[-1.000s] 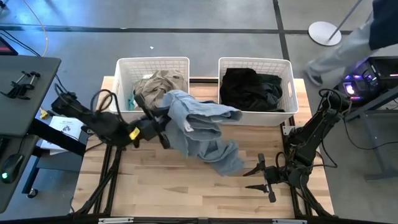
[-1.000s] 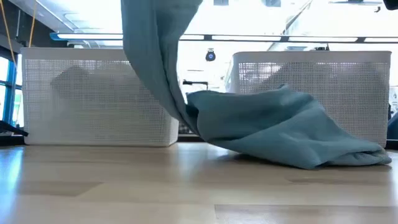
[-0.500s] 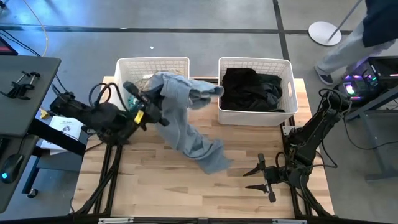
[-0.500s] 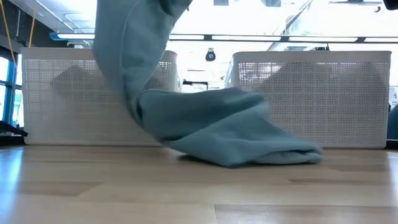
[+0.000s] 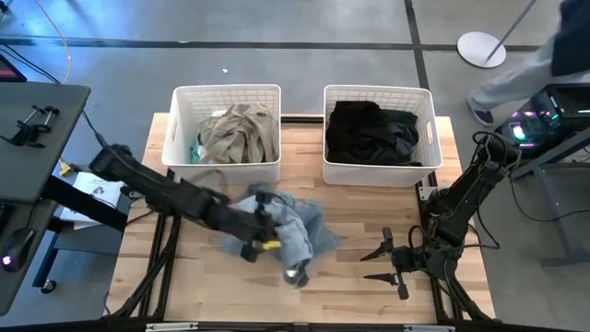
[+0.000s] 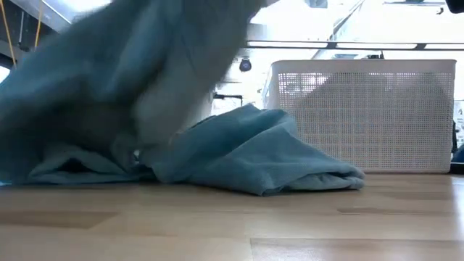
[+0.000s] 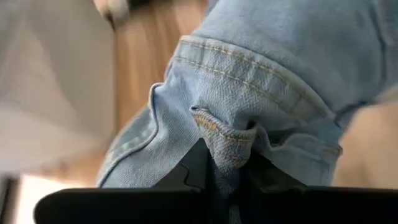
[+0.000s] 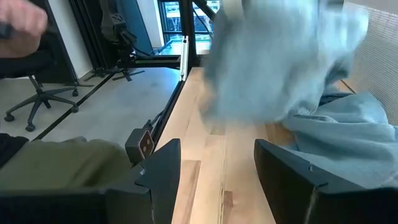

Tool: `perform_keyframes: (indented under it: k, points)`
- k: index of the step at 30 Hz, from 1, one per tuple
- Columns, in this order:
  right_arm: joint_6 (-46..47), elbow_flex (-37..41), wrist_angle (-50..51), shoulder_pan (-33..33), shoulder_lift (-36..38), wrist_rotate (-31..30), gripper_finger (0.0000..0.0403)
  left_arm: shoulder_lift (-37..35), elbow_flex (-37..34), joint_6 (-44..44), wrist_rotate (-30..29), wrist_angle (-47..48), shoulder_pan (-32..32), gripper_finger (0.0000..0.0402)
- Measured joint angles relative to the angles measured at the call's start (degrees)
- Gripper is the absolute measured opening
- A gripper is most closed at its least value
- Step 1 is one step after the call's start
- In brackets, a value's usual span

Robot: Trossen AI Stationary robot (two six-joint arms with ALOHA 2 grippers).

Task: Sort clothes
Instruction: Put the light blue pants into the left white laundry bin

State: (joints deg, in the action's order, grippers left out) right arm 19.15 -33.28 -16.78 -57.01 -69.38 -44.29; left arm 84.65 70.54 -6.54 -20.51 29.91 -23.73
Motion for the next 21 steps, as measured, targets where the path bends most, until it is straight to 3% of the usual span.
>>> perform_keyframes:
  k: [4, 8, 12, 17, 21]
  points:
    - [-0.07, 0.0, -0.1, 0.06, 0.0, -0.02, 0.0193, 7.49, -2.35, 6.72, -0.01, 0.21, 2.26, 0.0062]
    - [0.31, 0.0, -0.17, 0.08, 0.0, -0.02, 0.0193, 11.75, -2.35, 10.44, 8.72, 0.47, 6.31, 0.0129]
    - [0.31, 0.0, -0.17, 0.08, 0.0, -0.03, 0.0193, 11.06, -2.3, 11.37, 14.42, -1.06, 9.67, 0.021]
    - [0.1, 0.0, -0.17, 0.12, 0.01, -0.39, 0.0193, 10.22, -2.31, 7.97, 15.01, -9.82, 12.16, 0.0298]
    - [0.31, 0.0, 0.2, 0.12, 0.0, -0.5, 0.0193, 12.36, -2.2, 2.6, 15.19, -15.63, 12.56, 0.0331]
